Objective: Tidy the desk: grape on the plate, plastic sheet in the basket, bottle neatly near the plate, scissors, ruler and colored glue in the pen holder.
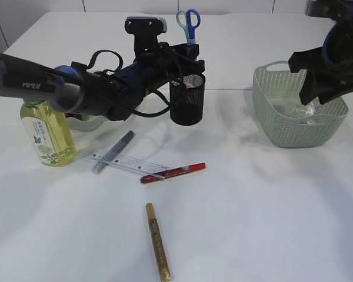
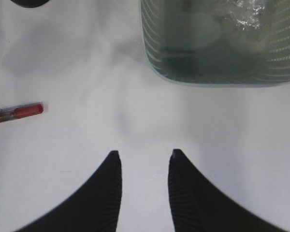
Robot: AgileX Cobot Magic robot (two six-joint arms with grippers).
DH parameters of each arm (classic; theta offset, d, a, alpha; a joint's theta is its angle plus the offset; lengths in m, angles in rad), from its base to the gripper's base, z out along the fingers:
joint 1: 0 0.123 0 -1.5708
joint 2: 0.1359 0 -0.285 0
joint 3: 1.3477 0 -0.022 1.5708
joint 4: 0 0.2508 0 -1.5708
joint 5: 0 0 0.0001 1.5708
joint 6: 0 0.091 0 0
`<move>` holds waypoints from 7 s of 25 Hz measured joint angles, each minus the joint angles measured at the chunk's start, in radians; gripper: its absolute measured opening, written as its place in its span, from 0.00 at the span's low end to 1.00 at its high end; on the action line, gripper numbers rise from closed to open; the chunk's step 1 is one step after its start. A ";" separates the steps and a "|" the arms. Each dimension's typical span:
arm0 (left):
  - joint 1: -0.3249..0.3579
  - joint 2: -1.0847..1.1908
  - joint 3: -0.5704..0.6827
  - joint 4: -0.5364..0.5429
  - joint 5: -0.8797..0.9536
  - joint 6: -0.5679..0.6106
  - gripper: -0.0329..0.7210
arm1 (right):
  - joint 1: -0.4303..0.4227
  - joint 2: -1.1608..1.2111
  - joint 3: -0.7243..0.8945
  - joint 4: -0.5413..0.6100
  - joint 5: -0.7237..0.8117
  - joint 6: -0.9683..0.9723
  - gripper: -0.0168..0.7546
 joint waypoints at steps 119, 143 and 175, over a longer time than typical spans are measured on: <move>0.006 -0.659 -0.129 -0.208 1.895 0.175 0.41 | 0.026 0.000 -0.098 0.015 0.245 -0.039 0.37; 0.149 -0.898 -0.129 -0.111 1.909 0.204 0.41 | 0.361 0.264 -0.418 0.015 0.251 -0.182 0.37; 0.329 -0.989 0.323 -0.112 1.898 0.202 0.41 | 0.420 0.640 -0.786 -0.037 0.254 -0.281 0.37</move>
